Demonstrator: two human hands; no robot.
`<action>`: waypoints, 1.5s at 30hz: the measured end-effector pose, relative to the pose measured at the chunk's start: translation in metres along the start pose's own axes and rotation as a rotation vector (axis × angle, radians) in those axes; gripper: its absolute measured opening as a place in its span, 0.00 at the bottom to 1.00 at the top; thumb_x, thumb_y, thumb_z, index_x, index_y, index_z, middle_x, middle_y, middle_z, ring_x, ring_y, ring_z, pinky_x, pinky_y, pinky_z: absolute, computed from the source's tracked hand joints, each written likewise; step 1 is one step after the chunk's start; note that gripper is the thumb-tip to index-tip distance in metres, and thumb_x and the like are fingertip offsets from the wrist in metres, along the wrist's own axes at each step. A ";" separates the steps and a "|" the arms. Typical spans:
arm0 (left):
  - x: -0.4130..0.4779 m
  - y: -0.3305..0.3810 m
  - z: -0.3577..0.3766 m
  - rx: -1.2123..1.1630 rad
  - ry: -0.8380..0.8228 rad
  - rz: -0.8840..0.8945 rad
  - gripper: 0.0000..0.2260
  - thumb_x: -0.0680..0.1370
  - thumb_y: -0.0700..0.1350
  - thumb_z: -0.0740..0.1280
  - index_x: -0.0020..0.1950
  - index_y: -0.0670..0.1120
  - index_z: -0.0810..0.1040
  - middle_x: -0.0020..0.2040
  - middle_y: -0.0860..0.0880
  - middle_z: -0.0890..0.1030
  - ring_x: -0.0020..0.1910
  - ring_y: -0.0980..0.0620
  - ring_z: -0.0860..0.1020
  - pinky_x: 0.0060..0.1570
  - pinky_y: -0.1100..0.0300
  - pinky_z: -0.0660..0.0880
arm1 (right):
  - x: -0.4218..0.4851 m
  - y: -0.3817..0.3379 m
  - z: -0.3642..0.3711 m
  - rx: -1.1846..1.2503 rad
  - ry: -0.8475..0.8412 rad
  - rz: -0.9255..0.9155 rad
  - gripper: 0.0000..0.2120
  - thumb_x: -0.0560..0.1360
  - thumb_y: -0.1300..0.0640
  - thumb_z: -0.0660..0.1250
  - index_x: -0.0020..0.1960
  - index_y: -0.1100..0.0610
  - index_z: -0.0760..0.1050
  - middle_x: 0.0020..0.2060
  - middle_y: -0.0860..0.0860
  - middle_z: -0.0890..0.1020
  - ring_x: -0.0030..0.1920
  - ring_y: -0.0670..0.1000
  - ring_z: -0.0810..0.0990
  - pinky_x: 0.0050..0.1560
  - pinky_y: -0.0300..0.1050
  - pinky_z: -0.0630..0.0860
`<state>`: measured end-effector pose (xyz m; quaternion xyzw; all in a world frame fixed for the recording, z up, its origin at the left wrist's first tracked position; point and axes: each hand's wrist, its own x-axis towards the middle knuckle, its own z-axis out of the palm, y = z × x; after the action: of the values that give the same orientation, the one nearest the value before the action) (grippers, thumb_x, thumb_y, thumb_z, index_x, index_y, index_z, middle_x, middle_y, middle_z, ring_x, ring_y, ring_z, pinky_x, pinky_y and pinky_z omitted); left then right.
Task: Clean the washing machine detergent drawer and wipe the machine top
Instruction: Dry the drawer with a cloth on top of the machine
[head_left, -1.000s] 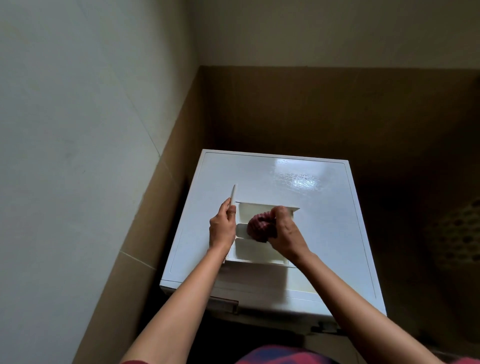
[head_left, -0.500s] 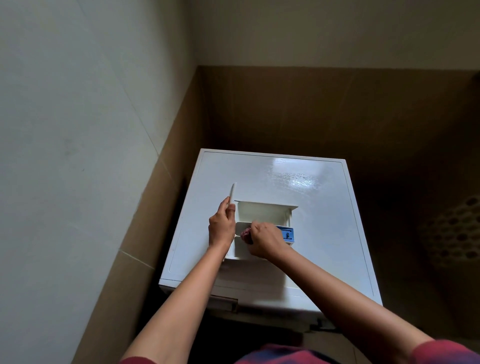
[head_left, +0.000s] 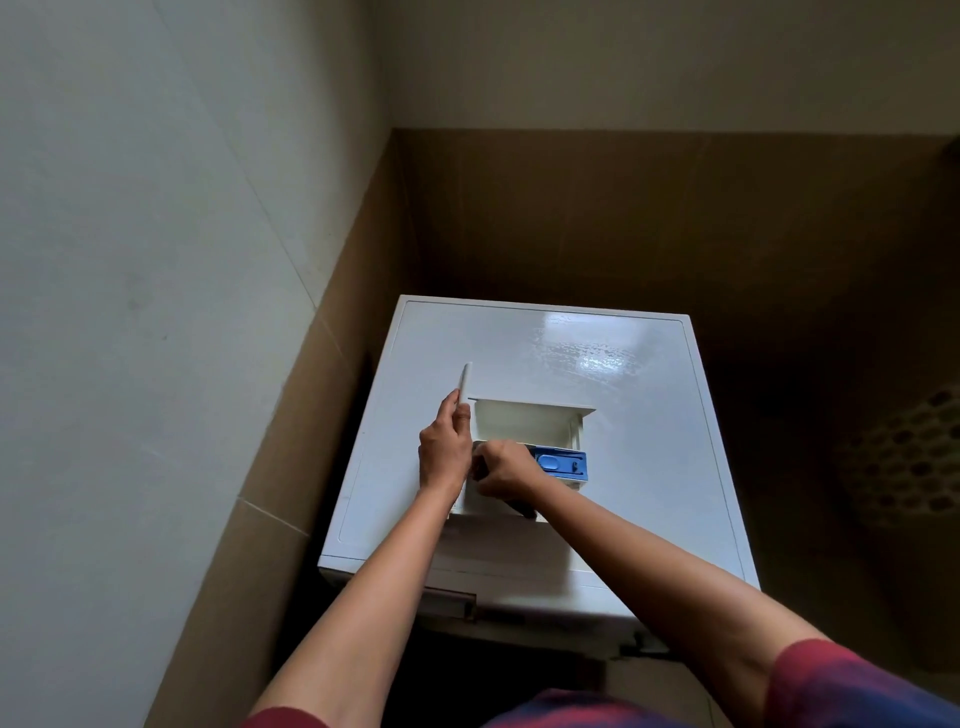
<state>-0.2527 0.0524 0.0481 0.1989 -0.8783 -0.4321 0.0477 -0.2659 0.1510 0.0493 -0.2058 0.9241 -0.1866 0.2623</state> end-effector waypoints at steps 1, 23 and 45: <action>0.000 0.000 0.000 0.001 0.002 -0.002 0.19 0.83 0.52 0.55 0.72 0.48 0.69 0.57 0.40 0.81 0.53 0.41 0.79 0.51 0.50 0.77 | 0.000 0.000 -0.002 0.039 -0.014 -0.002 0.09 0.68 0.63 0.66 0.48 0.58 0.79 0.44 0.58 0.83 0.47 0.59 0.80 0.38 0.41 0.65; 0.000 0.000 -0.002 -0.004 0.004 -0.017 0.18 0.83 0.51 0.54 0.71 0.48 0.70 0.57 0.40 0.81 0.53 0.41 0.79 0.51 0.48 0.78 | 0.009 0.000 0.011 -0.195 0.038 0.090 0.10 0.75 0.54 0.63 0.54 0.56 0.75 0.51 0.57 0.82 0.53 0.60 0.79 0.46 0.46 0.70; 0.000 -0.002 0.000 -0.029 0.017 -0.007 0.17 0.83 0.50 0.55 0.69 0.46 0.72 0.54 0.40 0.82 0.52 0.39 0.78 0.47 0.51 0.74 | -0.069 0.004 0.059 0.019 0.506 0.121 0.22 0.76 0.55 0.60 0.68 0.60 0.69 0.63 0.61 0.73 0.61 0.61 0.74 0.62 0.51 0.71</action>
<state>-0.2520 0.0513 0.0469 0.2050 -0.8707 -0.4434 0.0566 -0.1800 0.1732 0.0289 -0.0943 0.9692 -0.2247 0.0356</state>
